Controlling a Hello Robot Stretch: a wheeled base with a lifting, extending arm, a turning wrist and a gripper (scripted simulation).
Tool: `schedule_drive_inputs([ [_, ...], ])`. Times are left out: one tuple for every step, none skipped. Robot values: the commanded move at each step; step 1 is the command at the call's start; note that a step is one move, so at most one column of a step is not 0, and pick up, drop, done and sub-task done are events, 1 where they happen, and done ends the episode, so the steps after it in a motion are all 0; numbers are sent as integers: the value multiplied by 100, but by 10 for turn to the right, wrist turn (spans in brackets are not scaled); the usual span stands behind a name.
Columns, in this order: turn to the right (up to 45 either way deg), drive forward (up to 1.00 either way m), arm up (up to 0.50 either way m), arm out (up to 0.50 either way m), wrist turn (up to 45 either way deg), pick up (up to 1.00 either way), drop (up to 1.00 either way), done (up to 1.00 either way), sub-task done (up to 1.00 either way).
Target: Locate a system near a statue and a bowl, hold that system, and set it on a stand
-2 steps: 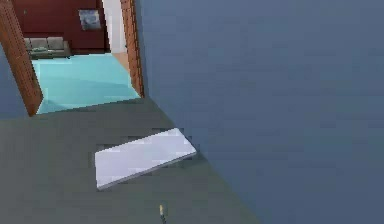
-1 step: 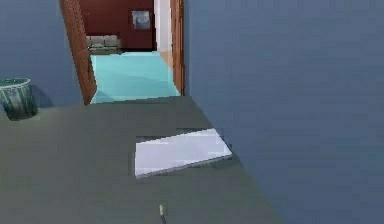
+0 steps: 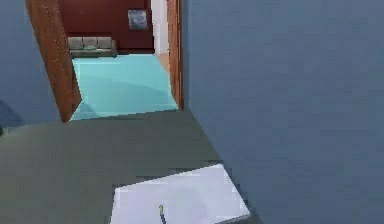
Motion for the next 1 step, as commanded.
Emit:
schedule_drive_inputs([
  [-210,0,0,0,0,0,0,0,0],
])
